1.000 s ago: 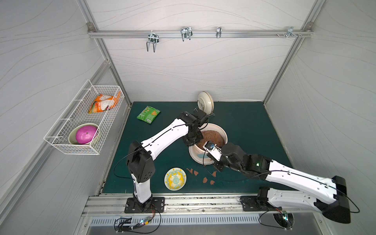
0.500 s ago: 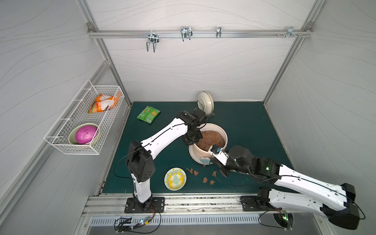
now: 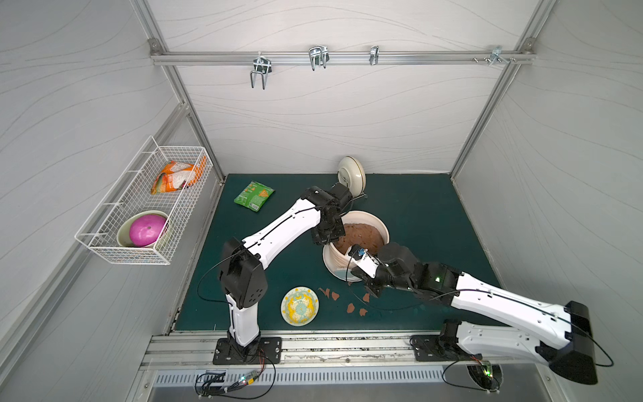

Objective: Scrub the dried mud off the ceramic pot
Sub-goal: Rotate the pot on the tray, then brush off the soil from the pot.

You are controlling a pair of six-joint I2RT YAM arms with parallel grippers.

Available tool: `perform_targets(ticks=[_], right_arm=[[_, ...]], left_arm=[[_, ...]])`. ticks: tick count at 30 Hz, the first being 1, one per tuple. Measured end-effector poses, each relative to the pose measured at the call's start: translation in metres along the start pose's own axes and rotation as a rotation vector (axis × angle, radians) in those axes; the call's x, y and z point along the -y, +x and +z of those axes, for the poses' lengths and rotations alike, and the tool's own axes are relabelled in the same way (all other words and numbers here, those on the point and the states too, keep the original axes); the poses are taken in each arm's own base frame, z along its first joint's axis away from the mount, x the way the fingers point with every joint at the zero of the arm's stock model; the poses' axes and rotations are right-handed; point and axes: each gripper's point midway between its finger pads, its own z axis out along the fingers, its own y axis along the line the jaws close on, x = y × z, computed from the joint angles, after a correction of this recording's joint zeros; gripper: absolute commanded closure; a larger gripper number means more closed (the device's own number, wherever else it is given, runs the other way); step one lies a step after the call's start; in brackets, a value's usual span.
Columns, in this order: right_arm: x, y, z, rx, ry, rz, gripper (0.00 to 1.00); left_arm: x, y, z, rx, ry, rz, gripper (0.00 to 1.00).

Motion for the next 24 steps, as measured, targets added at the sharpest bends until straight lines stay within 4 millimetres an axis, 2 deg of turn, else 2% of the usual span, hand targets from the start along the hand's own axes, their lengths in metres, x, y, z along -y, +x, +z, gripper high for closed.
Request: perform_targets(ticks=[9,17,24], right_arm=[[0.015,0.012,0.004,-0.058,0.086,-0.061,1.0],[0.019,0.03,-0.003,-0.113,0.113,-0.066,1.0],[0.018,0.036,-0.012,-0.125,0.117,-0.018,1.0]], left_arm=[[0.002,-0.003,0.0,0.004,0.003,0.085,0.9],[0.003,-0.006,0.001,0.01,0.007,0.105,0.9],[0.004,-0.01,0.001,0.019,-0.001,0.127,0.89]])
